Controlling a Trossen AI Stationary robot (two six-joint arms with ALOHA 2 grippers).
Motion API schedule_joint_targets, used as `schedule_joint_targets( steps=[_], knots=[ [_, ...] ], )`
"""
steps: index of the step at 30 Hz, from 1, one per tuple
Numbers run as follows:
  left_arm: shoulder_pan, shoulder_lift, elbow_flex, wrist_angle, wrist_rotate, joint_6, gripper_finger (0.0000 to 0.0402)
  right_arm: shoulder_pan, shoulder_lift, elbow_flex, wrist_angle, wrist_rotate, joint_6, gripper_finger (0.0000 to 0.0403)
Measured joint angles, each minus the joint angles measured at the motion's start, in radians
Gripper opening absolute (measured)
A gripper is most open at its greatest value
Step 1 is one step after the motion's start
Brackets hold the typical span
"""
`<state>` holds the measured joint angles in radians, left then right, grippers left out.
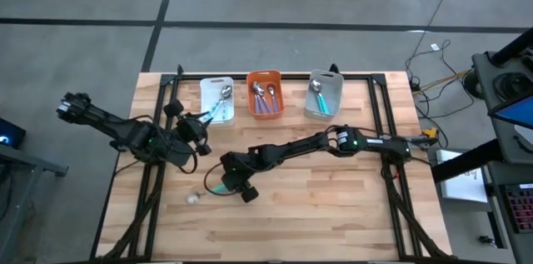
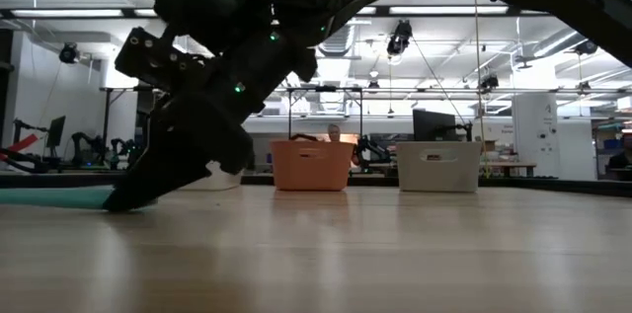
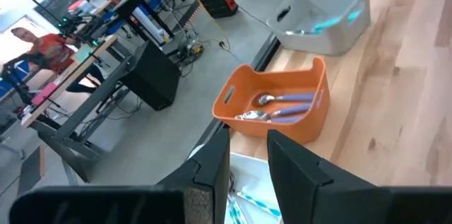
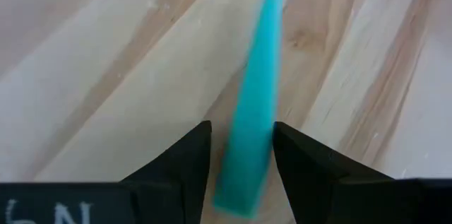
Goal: Sort silverware by color (type)
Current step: Put the green spoon into the gray bin
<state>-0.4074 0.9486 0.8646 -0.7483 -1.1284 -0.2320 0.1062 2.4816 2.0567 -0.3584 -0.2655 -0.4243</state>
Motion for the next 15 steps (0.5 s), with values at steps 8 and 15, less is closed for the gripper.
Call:
schedule_joint_targets(
  steps=[8,15],
  knots=[
    [0.0,0.007,0.0,0.0,0.001,0.003,0.0078,-0.043,0.011,0.0,-0.006,-0.063,0.063,0.0128],
    [0.0,0.008,-0.002,0.0,0.0,0.009,0.0078,-0.053,0.009,0.015,-0.023,-0.064,0.048,0.0071]
  ],
)
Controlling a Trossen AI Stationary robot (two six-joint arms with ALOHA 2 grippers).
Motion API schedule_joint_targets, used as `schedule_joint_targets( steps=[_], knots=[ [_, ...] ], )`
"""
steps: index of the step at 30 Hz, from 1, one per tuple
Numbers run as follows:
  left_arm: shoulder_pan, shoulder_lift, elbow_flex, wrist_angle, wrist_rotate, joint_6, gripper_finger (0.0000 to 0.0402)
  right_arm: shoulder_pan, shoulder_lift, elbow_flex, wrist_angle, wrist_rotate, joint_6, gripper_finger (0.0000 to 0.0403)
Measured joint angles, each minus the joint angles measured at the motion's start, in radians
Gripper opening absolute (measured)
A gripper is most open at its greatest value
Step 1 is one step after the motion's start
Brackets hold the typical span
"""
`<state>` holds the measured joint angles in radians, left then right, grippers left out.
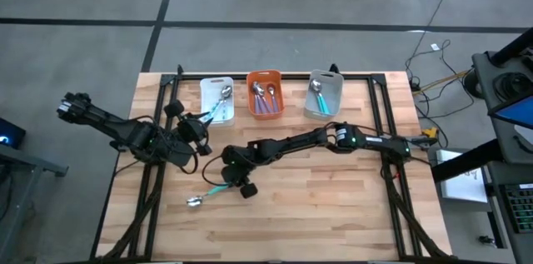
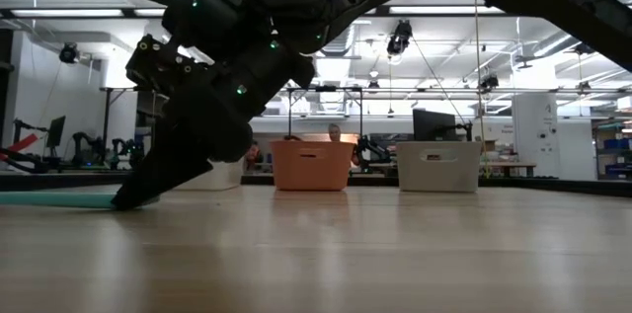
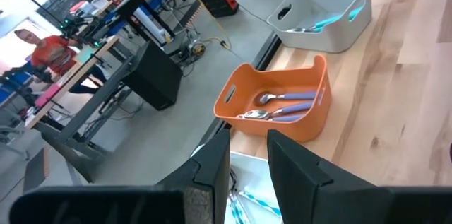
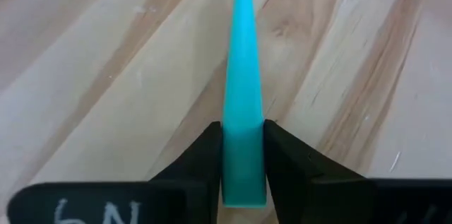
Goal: Sort silverware by color (type)
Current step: Put the green spoon into the gray bin
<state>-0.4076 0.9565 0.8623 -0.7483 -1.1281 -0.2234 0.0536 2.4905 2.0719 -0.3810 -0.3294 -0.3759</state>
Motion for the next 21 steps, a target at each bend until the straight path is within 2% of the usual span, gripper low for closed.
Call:
schedule_joint_targets(
  steps=[5,14,21],
  knots=[
    [0.0,0.0,0.0,0.0,-0.038,0.002,0.0078,-0.001,0.0,0.027,-0.027,0.008,0.081,0.0071],
    [0.0,0.0,0.0,0.0,-0.041,0.002,0.0078,-0.023,-0.042,0.046,-0.171,0.037,0.184,0.0071],
    [0.0,0.0,-0.001,0.0,-0.042,0.002,0.0078,-0.039,-0.092,0.046,-0.345,0.201,0.202,0.0071]
  ],
)
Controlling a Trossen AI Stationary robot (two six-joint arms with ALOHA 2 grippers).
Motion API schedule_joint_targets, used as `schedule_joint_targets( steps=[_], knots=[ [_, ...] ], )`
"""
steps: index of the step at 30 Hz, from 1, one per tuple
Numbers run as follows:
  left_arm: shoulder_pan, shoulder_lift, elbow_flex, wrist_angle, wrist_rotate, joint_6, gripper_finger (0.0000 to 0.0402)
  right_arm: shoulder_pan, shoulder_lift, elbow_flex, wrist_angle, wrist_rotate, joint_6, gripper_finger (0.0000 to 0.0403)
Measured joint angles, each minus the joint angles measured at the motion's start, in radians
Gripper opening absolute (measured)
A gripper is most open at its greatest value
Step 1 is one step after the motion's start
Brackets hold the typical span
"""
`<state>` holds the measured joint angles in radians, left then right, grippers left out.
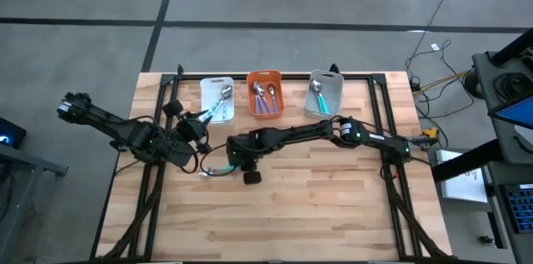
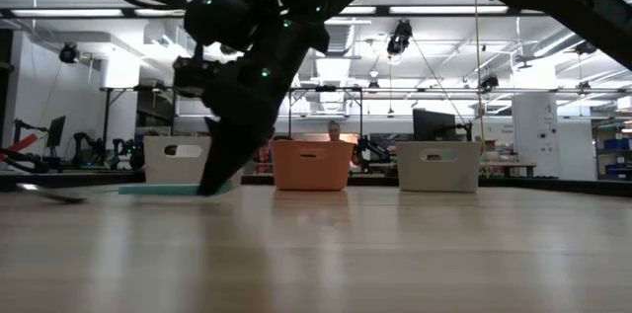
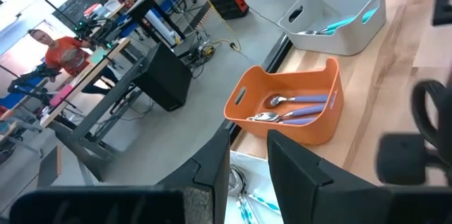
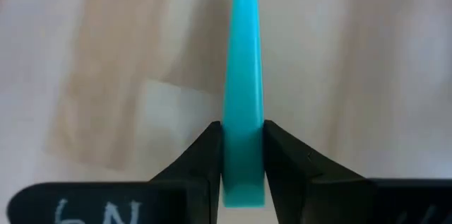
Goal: Sort silverware by color (type)
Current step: Put the green spoon into the gray bin
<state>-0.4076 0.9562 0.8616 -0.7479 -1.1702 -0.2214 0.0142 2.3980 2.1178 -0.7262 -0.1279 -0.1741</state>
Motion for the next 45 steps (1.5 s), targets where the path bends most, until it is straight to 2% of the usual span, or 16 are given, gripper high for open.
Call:
schedule_joint_targets(
  steps=[5,10,15,33,45],
  knots=[
    [0.0,0.0,0.0,0.0,0.0,0.0,0.0078,-0.008,-0.008,0.0,-0.009,0.081,0.097,0.0071],
    [0.0,0.0,0.0,0.0,0.0,0.0,0.0078,-0.009,-0.01,0.0,-0.002,0.09,0.173,0.0071],
    [0.0,0.0,0.0,0.0,0.0,0.0,0.0078,-0.009,-0.011,0.0,0.004,0.192,0.252,0.0071],
    [0.0,0.0,0.0,0.0,-0.001,0.0,0.0078,-0.008,-0.014,0.0,0.056,0.199,0.305,0.0071],
    [0.0,0.0,0.0,0.002,-0.001,-0.001,0.0078,-0.006,-0.106,0.0,-0.143,0.148,0.334,0.0071]
  ],
)
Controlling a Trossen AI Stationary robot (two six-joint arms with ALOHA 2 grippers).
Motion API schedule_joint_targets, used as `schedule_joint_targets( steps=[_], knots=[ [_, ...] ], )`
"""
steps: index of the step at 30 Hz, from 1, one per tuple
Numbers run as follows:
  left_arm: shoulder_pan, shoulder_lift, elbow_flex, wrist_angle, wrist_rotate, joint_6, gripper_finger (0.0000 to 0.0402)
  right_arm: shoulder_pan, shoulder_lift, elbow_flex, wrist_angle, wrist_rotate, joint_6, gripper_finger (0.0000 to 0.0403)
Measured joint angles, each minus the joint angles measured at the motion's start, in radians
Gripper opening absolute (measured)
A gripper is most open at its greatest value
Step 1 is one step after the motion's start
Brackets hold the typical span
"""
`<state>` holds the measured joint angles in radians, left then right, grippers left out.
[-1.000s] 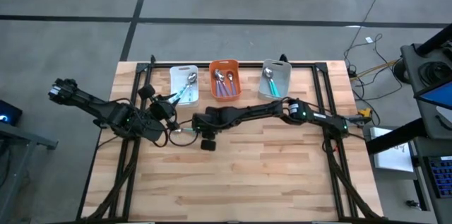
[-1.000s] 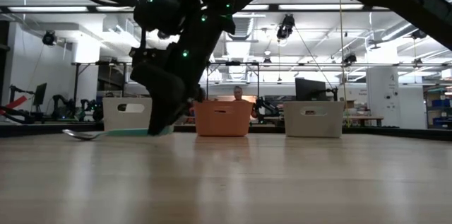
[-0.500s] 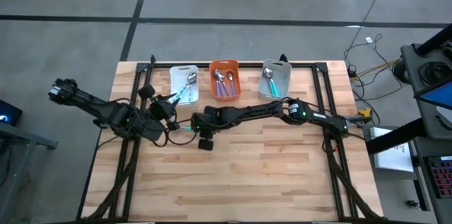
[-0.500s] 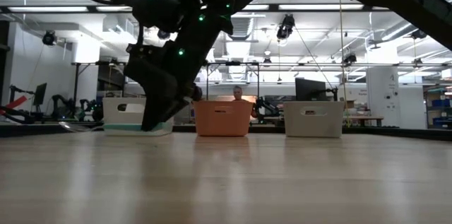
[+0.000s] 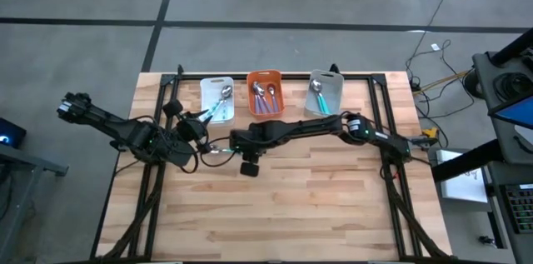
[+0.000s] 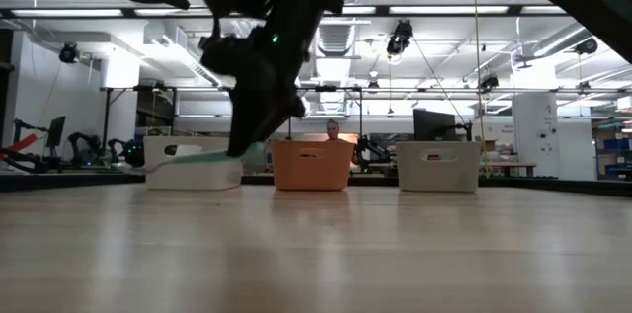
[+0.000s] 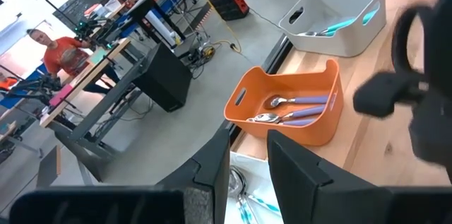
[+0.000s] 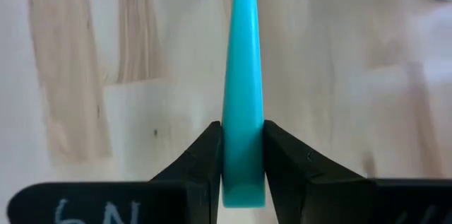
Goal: Sort silverware by color (type)
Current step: Put the green spoon into the gray bin
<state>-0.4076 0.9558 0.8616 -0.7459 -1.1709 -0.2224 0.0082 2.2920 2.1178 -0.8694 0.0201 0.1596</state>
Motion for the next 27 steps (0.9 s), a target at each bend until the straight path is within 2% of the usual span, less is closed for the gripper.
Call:
schedule_joint_targets(
  steps=[6,14,19,24,27],
  knots=[
    [0.0,0.0,0.0,-0.006,-0.003,0.001,0.0078,0.0,-0.063,-0.002,-0.058,0.011,0.007,0.0071],
    [0.0,0.0,0.0,-0.004,-0.002,0.001,0.0078,0.0,-0.145,-0.016,-0.175,0.133,0.055,0.0071],
    [0.0,0.0,0.0,-0.004,0.001,0.001,0.0078,-0.011,-0.21,-0.049,-0.271,0.223,0.101,0.0071],
    [0.0,0.0,0.0,-0.002,0.001,0.001,0.0078,-0.038,-0.298,-0.096,-0.396,0.39,0.173,0.0071],
    [0.0,0.0,0.0,-0.002,0.002,0.001,0.0078,-0.071,-0.37,-0.151,-0.441,0.456,0.239,0.0071]
  ],
)
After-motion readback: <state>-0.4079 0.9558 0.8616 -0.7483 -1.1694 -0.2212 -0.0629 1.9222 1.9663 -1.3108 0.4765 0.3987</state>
